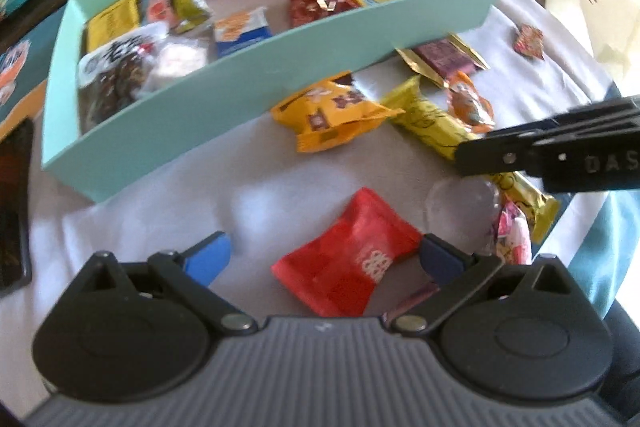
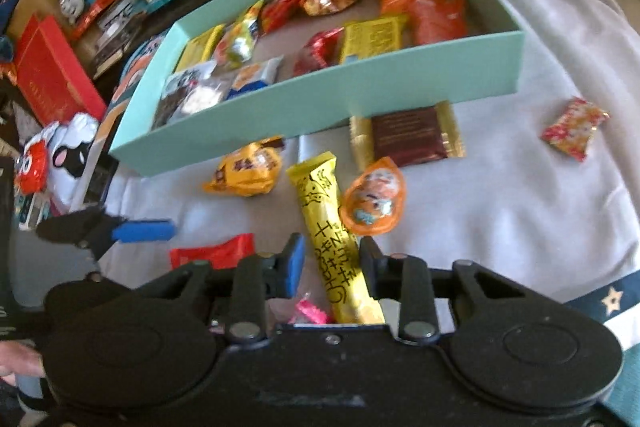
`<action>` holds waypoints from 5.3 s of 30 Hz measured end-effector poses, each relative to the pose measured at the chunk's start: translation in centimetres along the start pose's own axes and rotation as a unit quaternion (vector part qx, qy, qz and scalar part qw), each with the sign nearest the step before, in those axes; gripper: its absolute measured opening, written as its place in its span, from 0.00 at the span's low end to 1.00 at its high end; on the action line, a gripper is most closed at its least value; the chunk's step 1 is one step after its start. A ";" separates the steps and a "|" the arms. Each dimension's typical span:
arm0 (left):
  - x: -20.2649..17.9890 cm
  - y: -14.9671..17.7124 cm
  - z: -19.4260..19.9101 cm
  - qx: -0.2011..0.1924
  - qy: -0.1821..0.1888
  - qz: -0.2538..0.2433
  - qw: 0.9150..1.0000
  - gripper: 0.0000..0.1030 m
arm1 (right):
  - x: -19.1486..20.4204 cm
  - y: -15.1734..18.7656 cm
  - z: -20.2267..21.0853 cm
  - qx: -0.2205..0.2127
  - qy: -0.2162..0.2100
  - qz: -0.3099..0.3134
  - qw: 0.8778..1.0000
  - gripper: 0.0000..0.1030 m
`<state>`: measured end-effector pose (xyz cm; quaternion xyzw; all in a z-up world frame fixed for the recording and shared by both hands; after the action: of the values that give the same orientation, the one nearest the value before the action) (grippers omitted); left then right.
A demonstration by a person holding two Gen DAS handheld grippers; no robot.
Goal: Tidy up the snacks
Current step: 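Grasp yellow cheese stick with right tool while left grasps red candy pack, then place yellow stick in the box with right tool while left places red pack, then grasp brown chocolate bar with right tool while left grasps yellow cake pack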
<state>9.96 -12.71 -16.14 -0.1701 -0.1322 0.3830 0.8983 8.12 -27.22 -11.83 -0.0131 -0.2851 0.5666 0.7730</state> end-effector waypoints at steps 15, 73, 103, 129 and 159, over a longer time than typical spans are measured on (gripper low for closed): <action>3.3 2.6 2.5 -0.020 0.004 0.098 0.995 0.53 | 1.4 1.1 -1.0 -0.031 0.049 0.091 0.994 0.30; 15.1 -12.5 0.4 -0.099 -0.059 0.180 0.977 0.83 | 6.3 -18.0 -6.0 -0.079 -0.051 -0.049 0.994 0.62; 10.3 -8.3 6.0 -0.102 -0.076 0.176 0.976 1.00 | 3.2 -13.7 1.0 -0.097 -0.024 -0.015 0.995 1.00; 4.0 -4.9 -1.4 -0.022 -0.040 0.166 0.985 0.35 | -3.5 -7.2 -3.2 -0.061 0.063 0.005 0.996 0.74; 4.3 -1.0 1.4 -0.047 -0.026 0.153 0.987 0.28 | 1.1 -4.1 -0.7 -0.096 0.051 0.092 0.990 0.08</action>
<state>12.99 -9.94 -14.04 -0.2202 -0.1454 0.5139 0.8163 12.20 -27.56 -10.52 -0.1417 -0.2958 0.6038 0.7265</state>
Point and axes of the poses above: each gripper's, at about its wrist camera, not at the fingertips, and z roughly against the way its jaws point, x to its left, y to its underside, the point moved 8 cm from there along -z, roughly the way its jaws point, and after that the axes turned 12 degrees about -z, right-handed, at the moved point
